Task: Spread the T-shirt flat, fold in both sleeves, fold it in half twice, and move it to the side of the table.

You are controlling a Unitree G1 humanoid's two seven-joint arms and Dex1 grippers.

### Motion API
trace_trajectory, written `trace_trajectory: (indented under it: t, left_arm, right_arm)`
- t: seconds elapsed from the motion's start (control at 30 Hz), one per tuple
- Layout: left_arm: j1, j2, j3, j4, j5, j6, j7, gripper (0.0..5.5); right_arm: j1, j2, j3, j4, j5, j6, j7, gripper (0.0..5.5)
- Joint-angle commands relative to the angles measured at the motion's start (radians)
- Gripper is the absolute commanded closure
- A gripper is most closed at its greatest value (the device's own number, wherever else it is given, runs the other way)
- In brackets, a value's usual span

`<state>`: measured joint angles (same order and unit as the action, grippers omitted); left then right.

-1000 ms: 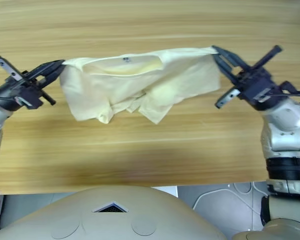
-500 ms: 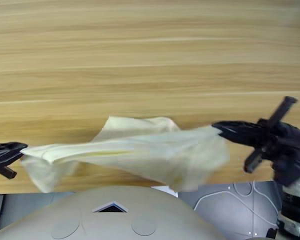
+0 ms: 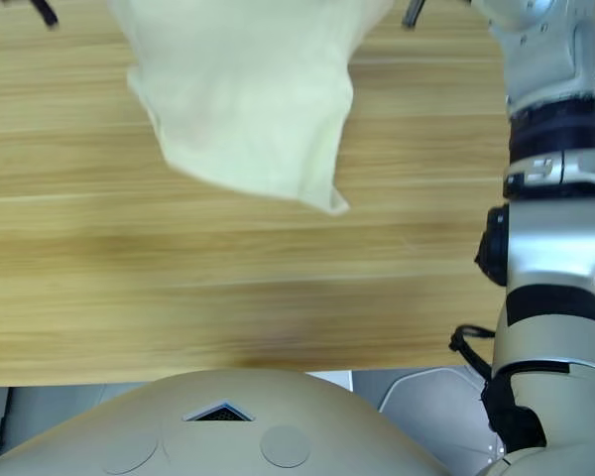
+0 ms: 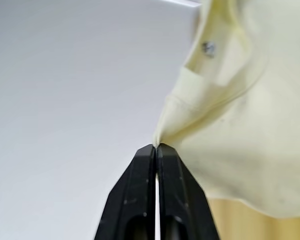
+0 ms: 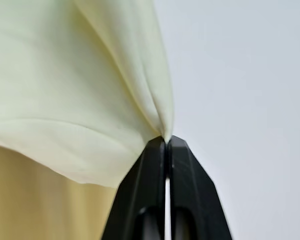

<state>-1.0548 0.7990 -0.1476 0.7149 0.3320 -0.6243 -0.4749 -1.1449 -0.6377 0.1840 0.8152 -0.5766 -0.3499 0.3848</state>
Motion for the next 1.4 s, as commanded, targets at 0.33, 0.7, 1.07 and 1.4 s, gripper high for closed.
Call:
trace_trajectory:
  t: [0.33, 0.7, 1.07, 1.4]
  left_arm:
    - [0.823, -0.138, 0.113, 0.163, -0.265, -0.535, 0.233, 5.48]
    - [1.078, -0.031, -0.047, -0.064, -0.3, -0.478, -0.139, 5.48]
    - [1.41, 0.181, -0.026, -0.529, -0.381, -0.362, -0.241, 5.48]
    - [1.482, 0.187, -0.055, -0.583, -0.236, -0.289, -0.265, 5.48]
  right_arm:
    - [0.823, -0.032, -0.215, -0.051, 0.415, -0.462, -0.121, 5.5]
    - [1.086, -0.098, -0.034, -0.298, 0.425, -0.549, 0.191, 5.5]
    - [1.344, -0.245, -0.016, -0.463, 0.559, -0.561, 0.357, 5.5]
    - [1.55, -0.313, -0.003, -0.646, 0.637, -0.553, 0.442, 5.5]
